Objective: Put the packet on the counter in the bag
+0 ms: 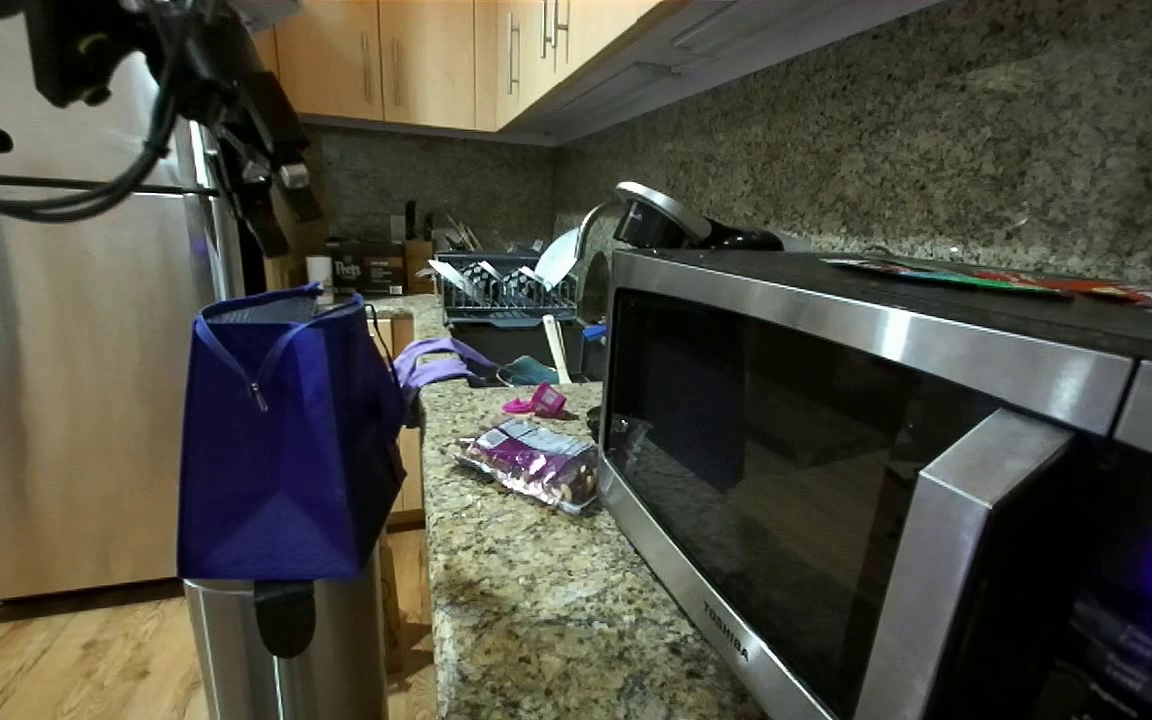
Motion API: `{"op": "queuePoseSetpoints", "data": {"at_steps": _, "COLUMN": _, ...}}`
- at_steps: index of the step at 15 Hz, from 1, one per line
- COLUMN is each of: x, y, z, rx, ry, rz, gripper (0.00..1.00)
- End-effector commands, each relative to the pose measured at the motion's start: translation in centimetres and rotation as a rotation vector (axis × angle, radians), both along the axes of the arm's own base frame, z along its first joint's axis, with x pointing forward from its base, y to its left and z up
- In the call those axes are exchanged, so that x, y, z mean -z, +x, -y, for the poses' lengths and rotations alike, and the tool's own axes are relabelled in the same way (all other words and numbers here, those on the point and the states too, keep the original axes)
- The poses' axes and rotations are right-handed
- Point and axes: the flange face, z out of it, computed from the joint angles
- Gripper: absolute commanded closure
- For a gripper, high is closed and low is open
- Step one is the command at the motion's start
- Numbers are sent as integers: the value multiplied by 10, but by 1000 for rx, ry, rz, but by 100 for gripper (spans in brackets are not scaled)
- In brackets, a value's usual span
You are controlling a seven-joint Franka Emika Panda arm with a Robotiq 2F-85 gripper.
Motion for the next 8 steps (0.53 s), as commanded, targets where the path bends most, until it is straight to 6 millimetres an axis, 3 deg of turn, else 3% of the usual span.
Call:
{"op": "queuePoseSetpoints", "data": {"at_steps": 1, "x": 27, "y": 50, "z": -28, "rx": -118, "ry": -120, "rz": -21, "gripper": 0}}
{"op": "queuePoseSetpoints", "data": {"at_steps": 2, "x": 17, "y": 22, "z": -17, "rx": -77, "ry": -83, "rz": -22, "gripper": 0}}
{"op": "queuePoseSetpoints", "data": {"at_steps": 5, "x": 34, "y": 46, "z": -26, "rx": -115, "ry": -105, "rz": -44, "gripper": 0}}
{"op": "queuePoseSetpoints", "data": {"at_steps": 8, "x": 32, "y": 50, "z": -27, "rx": -116, "ry": -103, "rz": -40, "gripper": 0}}
